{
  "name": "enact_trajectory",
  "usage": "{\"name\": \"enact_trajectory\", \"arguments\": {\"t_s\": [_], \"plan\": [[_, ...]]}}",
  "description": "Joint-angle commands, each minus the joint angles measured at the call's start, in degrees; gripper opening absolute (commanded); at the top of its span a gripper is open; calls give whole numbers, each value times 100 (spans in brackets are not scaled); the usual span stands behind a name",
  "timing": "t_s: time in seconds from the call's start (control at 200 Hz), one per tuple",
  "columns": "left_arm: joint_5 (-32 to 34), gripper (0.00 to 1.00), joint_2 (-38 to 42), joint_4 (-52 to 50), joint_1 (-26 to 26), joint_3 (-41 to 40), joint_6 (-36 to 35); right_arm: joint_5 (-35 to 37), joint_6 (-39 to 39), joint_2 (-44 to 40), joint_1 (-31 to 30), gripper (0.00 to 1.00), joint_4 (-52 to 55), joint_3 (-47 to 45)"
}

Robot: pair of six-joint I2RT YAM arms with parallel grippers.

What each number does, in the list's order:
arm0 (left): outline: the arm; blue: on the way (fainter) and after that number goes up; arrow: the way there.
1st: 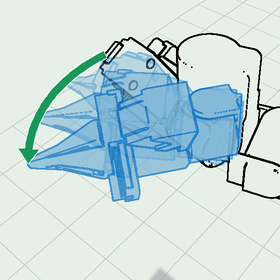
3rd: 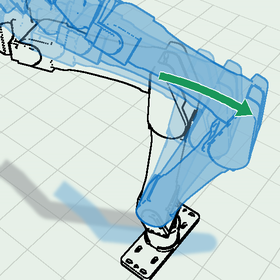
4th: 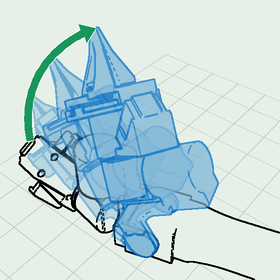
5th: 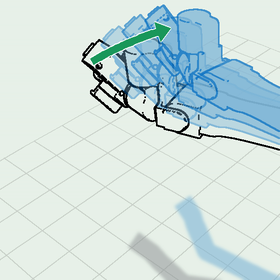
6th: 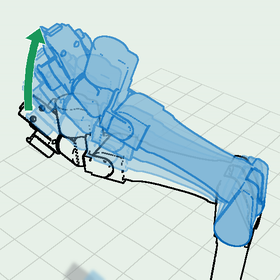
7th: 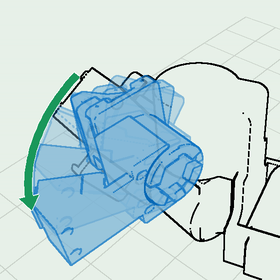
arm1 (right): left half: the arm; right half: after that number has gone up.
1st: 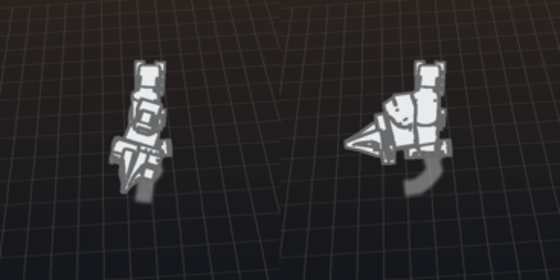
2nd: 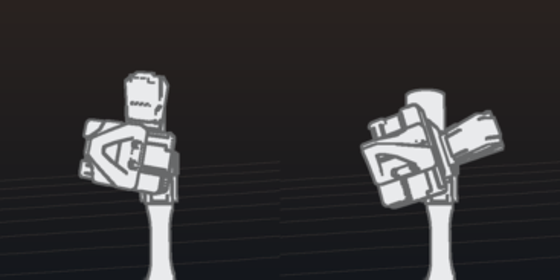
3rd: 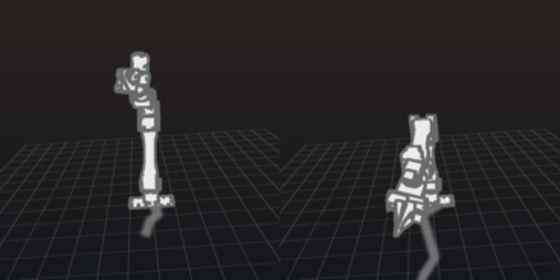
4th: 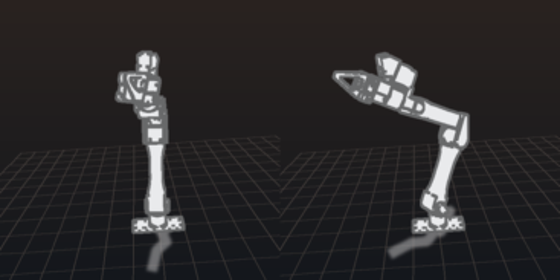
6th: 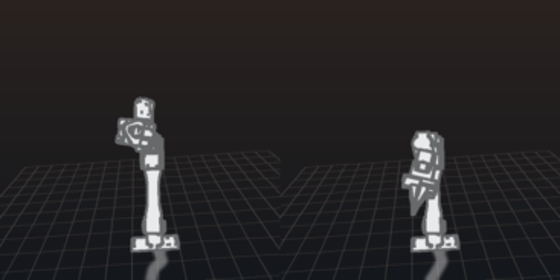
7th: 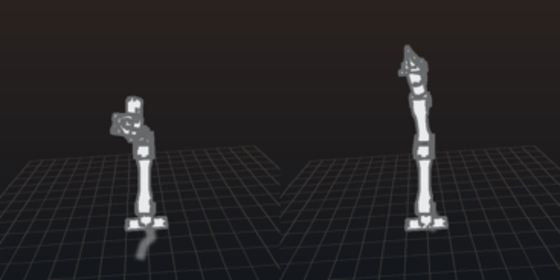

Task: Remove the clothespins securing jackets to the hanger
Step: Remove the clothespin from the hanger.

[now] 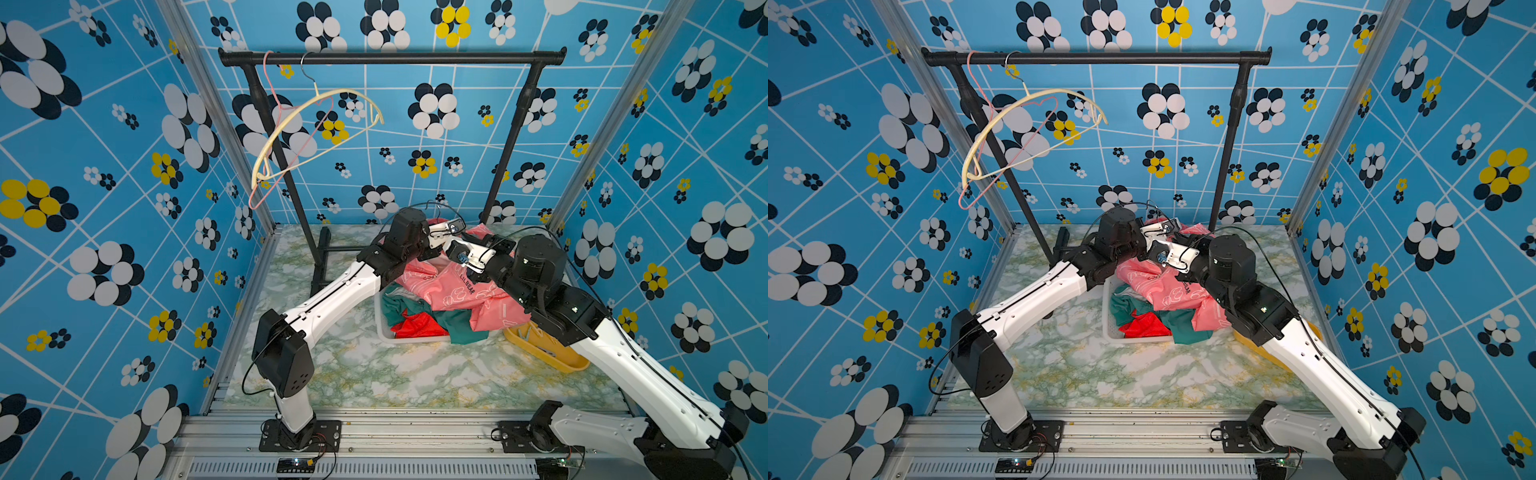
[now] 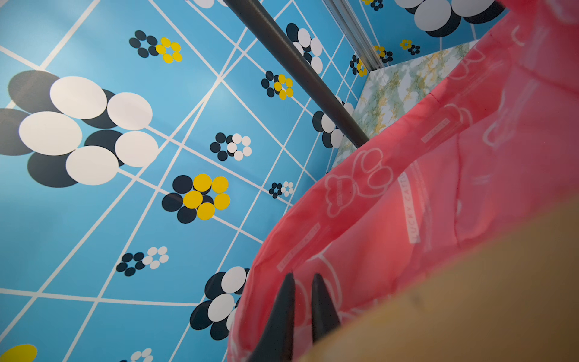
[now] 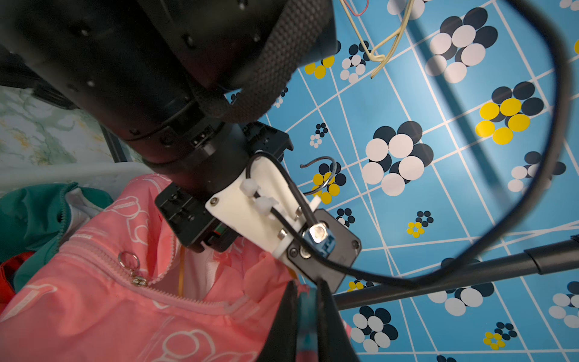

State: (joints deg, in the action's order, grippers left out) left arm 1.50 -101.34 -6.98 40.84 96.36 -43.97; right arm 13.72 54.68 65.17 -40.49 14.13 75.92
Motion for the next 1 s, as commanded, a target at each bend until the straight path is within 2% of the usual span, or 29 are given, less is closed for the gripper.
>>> {"name": "enact_trajectory", "arguments": {"t_s": [0.0,0.17,0.43,0.71,0.785,0.844,0.994], "plan": [[-211,12,-86,148,92,477,81,283,-126,-113,183,3,-229,-141],[-174,12,-301,31,64,712,72,-200,-655,-477,567,3,-620,-233],[-184,10,-501,-144,51,1064,156,-1537,-1565,-1052,793,3,-658,-297],[-345,9,-762,-288,-103,1390,354,-1832,-1888,-1696,793,3,-991,-626],[-322,9,-790,-260,-113,1395,354,-1624,-1889,-1724,789,4,-1020,-623],[-287,9,-791,-260,-112,1397,332,-1149,-1860,-1669,793,4,-858,-488],[-199,9,-651,-168,-121,1237,274,1163,-1851,-1312,914,4,-264,-258]]}}
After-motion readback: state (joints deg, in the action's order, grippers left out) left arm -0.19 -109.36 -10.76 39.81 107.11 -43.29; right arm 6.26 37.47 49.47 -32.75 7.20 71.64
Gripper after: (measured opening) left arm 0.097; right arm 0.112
